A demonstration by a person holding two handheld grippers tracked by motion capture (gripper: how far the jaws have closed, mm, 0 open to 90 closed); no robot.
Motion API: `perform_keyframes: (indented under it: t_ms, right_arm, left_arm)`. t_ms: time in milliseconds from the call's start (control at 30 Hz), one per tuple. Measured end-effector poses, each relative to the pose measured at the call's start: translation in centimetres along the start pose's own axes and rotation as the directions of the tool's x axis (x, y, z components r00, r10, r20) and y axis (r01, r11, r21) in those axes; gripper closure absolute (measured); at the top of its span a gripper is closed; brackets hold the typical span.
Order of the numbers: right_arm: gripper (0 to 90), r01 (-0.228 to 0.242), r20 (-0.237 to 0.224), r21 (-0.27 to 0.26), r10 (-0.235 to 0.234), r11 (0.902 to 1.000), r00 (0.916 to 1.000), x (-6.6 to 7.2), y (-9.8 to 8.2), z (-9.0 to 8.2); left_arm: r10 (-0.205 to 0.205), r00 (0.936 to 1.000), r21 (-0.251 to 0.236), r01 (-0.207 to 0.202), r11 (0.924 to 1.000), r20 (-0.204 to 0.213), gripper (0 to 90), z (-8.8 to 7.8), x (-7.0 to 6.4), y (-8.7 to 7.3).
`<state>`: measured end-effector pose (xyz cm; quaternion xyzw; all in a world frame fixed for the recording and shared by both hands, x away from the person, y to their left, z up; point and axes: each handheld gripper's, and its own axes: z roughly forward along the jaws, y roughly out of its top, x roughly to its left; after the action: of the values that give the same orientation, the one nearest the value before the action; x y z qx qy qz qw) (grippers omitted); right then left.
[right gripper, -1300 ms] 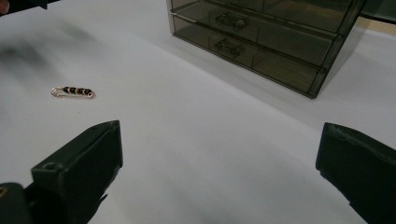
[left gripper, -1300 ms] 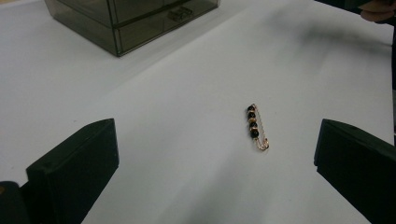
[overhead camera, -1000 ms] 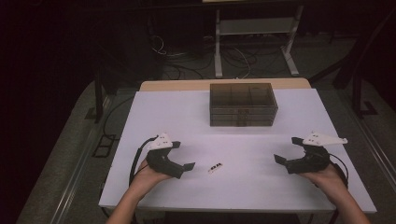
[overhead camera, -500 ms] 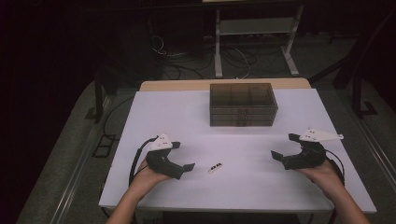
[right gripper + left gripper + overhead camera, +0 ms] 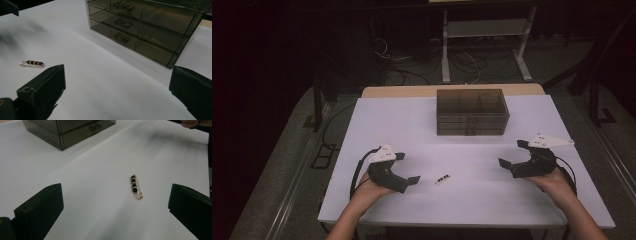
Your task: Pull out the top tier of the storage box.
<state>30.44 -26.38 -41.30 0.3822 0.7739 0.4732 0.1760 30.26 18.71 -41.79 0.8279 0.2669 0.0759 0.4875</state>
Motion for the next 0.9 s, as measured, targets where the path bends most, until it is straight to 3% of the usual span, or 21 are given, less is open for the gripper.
perform_keyframes:
  t_ms: [900]
  right_arm:
    - [0.0,-0.02,-0.003,-0.024,0.02,0.9995,0.9998,-0.5,1.3,1.5]
  left_arm:
    - [-0.011,0.9999,-0.006,0.011,0.9999,0.0,0.0,0.0,-0.1,0.0]
